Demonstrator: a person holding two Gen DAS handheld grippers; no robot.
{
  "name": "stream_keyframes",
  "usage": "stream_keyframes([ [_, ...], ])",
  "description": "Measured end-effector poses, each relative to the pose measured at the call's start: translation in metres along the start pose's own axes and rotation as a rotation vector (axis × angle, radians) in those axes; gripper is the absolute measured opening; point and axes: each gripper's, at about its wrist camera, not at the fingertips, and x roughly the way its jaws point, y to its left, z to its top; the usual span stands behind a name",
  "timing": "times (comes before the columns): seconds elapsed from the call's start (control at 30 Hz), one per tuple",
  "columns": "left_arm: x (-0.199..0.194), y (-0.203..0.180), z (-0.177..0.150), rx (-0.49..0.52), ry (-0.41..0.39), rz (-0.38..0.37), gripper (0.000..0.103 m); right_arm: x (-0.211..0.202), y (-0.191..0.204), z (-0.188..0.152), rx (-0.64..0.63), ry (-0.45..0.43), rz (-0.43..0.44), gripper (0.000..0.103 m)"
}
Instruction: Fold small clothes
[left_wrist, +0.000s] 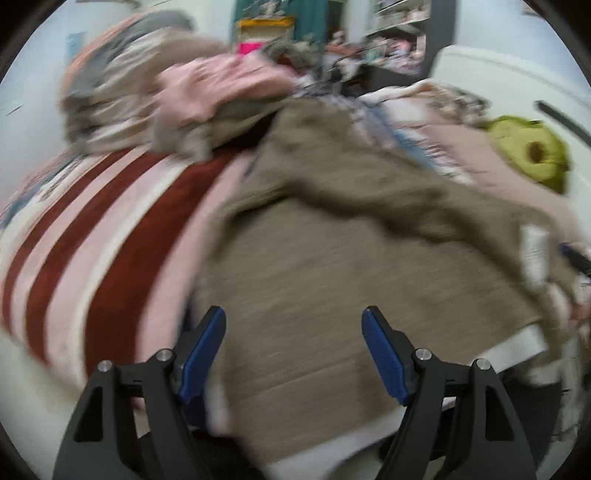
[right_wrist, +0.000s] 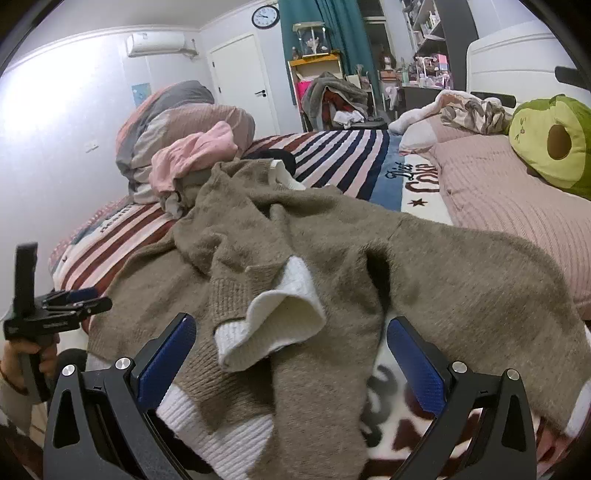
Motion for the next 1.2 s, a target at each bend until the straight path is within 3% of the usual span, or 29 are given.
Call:
stream_keyframes([
  [0.1, 0.011, 0.019, -0.01, -0.038, 0.06, -0.045, 0.07, 0.002, 0.006, 0.001, 0.013, 0.007, -0.008, 0.102],
  [0.17, 0.016, 0.021, -0.017, -0.061, 0.098, -0.082, 0.058, 0.003, 0.01, 0.003, 0.018, 0.011, -0.012, 0.102],
  [0.37, 0.022, 0.015, -0.029, -0.123, 0.157, -0.166, 0.053, 0.009, 0.018, 0.007, 0.019, 0.021, -0.017, 0.102],
  [0.47, 0.018, 0.013, -0.032, -0.13, 0.163, -0.183, 0.035, 0.01, 0.021, 0.009, 0.021, 0.019, -0.019, 0.102],
  [0.5, 0.019, 0.014, -0.031, -0.136, 0.162, -0.192, 0.022, 0.01, 0.022, 0.009, 0.022, 0.017, -0.02, 0.102],
  [0.53, 0.017, 0.016, -0.031, -0.144, 0.159, -0.208, 0.017, 0.01, 0.022, 0.009, 0.026, 0.015, -0.021, 0.102],
  [0.63, 0.008, 0.019, -0.028, -0.123, 0.132, -0.194, 0.014, 0.011, 0.023, 0.009, 0.04, 0.013, -0.03, 0.102],
  [0.8, -0.017, 0.049, -0.02, -0.119, 0.074, -0.062, 0.01, 0.01, 0.019, 0.007, 0.053, 0.019, -0.044, 0.102],
  [0.97, -0.013, 0.054, -0.022, -0.081, 0.104, -0.015, 0.011, 0.021, 0.014, 0.006, 0.075, 0.043, -0.013, 0.102],
  [1.03, -0.007, 0.045, -0.023, -0.017, 0.135, 0.003, 0.017, 0.028, 0.014, 0.005, 0.069, 0.059, -0.004, 0.102],
  [1.13, -0.016, 0.045, -0.019, 0.005, 0.113, 0.003, 0.041, 0.044, 0.012, 0.006, 0.046, 0.1, -0.016, 0.102],
  [1.2, -0.023, 0.052, -0.006, -0.009, 0.069, 0.002, 0.048, 0.052, 0.01, 0.006, 0.039, 0.116, -0.004, 0.101],
])
